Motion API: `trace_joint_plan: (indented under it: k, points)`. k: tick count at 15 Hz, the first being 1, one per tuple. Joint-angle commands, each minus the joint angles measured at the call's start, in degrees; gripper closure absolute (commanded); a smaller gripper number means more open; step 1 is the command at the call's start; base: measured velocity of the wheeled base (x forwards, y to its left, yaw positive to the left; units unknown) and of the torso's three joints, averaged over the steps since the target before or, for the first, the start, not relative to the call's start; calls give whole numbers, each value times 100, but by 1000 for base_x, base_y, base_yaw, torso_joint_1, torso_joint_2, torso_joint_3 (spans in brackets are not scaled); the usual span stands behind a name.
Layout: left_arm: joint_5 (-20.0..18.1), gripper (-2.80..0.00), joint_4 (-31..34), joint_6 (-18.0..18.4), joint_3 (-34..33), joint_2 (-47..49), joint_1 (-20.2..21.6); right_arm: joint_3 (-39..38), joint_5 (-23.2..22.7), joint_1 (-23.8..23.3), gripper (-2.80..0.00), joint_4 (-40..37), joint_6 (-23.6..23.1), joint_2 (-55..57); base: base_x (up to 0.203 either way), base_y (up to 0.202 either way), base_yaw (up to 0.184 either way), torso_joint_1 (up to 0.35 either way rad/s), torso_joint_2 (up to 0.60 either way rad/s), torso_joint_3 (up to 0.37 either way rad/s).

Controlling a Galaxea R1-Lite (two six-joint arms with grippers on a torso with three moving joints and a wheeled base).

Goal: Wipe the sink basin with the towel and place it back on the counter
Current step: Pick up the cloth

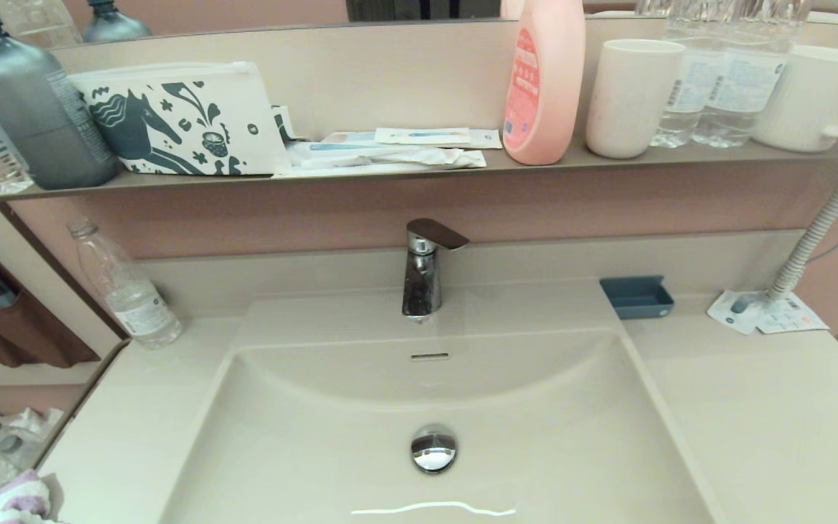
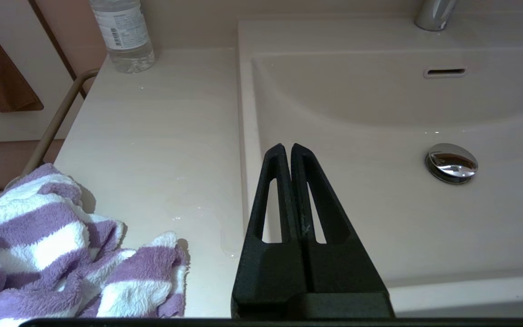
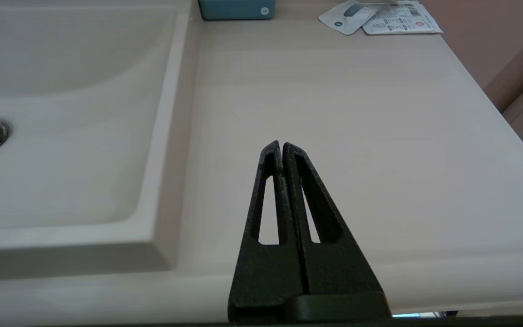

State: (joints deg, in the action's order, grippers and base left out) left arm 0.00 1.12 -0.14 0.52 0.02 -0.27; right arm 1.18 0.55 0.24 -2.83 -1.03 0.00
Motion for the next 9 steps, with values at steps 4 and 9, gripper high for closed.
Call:
trace_joint_plan:
  k: [4,9]
  points:
    - [0,0,2,-4,0,-2,0,-30,-7,2,0,19,42,0,0,0,0,0,0,0]
    - [-10,0,3,42,-8,-2,0,-30,7,2,0,19,179,0,0,0,0,0,0,0]
